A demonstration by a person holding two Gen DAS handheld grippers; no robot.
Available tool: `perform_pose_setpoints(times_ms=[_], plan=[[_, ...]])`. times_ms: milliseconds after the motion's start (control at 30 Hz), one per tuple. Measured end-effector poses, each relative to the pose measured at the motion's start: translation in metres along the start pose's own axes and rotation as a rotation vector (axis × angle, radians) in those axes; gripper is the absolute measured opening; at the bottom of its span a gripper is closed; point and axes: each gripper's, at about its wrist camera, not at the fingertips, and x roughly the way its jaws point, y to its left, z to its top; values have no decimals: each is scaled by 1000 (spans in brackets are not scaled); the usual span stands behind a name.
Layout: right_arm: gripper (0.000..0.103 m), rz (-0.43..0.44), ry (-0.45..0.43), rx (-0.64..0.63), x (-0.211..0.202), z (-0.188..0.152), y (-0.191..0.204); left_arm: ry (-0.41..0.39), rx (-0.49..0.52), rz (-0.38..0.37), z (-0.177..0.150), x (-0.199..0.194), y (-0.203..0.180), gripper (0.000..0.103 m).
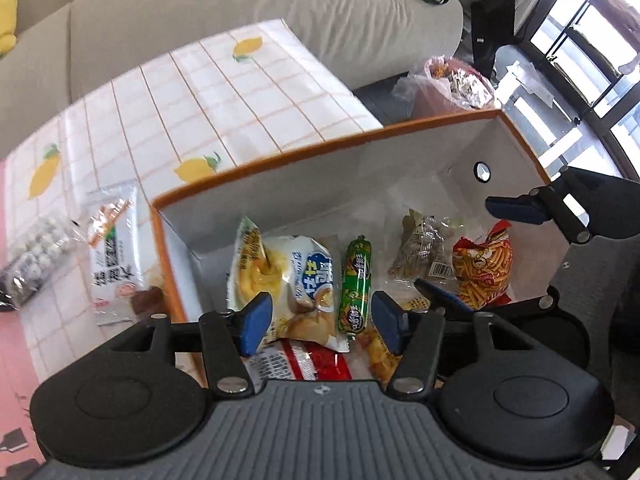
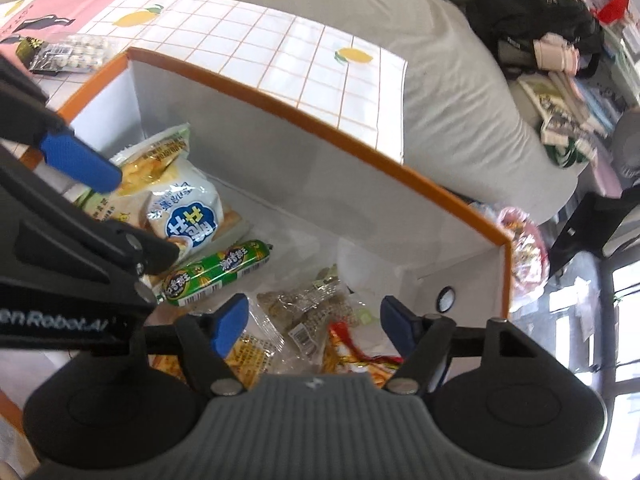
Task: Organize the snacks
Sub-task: 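Move both tools back above the remaining snacks on the table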
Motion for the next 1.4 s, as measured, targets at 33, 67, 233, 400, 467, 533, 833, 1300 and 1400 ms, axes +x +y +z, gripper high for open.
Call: perform_pose_setpoints(times_ms=[33,67,233,400,467,533,833,1300,1400], plan=[[76,-8,-2,-4,-3,0,0,-12,6,5,-1,-6,0,68],[78,-15,-7,-3,-8,0,0,-24,11,8,-2,-11,0,68],[82,-47,-44,65,-34,-5,-3,-97,32,20,-11,-42,1,68],[90,-97,-119,158,-64,-15,6,-229,52,47,-30,-75,6,69],[91,-106,-158,199,-77,-20,13,-292,53,74,-40,-87,8,69],[92,-111,-193,236,-87,-25,21,-343,52,98,-51,-97,13,69],[96,-102,-298,430,-117,-52,62,-502,45,179,-95,-128,37,69],[96,-75,-473,434,-145,-46,161,-494,-58,290,-172,-133,110,69],[96,-54,-482,407,-143,-41,180,-487,-96,299,-188,-131,128,69]])
